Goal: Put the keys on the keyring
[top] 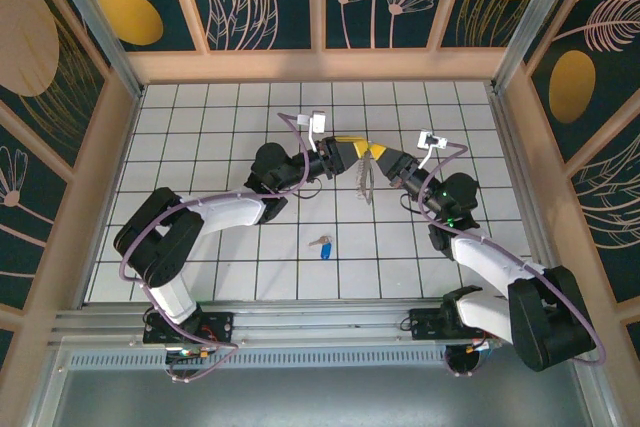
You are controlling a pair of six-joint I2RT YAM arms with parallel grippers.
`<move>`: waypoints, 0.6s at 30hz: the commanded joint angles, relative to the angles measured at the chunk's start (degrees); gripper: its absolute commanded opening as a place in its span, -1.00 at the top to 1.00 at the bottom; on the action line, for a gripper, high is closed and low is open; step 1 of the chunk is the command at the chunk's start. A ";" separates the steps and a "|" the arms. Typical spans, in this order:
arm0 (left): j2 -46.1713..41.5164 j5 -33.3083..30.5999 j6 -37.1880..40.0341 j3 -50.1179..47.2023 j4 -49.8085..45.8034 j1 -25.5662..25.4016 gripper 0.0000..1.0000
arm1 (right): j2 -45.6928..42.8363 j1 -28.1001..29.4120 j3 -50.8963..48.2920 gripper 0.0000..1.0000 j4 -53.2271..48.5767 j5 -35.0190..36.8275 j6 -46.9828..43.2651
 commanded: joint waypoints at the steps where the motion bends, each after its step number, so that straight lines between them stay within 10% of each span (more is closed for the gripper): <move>1: 0.66 -1.40 -0.16 0.03 2.17 -0.48 0.21 | -0.82 0.60 1.85 1.00 3.79 0.28 -0.03; 18: 0.96 -1.96 -0.65 -0.70 4.65 -0.46 0.05 | -0.86 0.87 1.65 1.00 3.66 -0.05 -0.44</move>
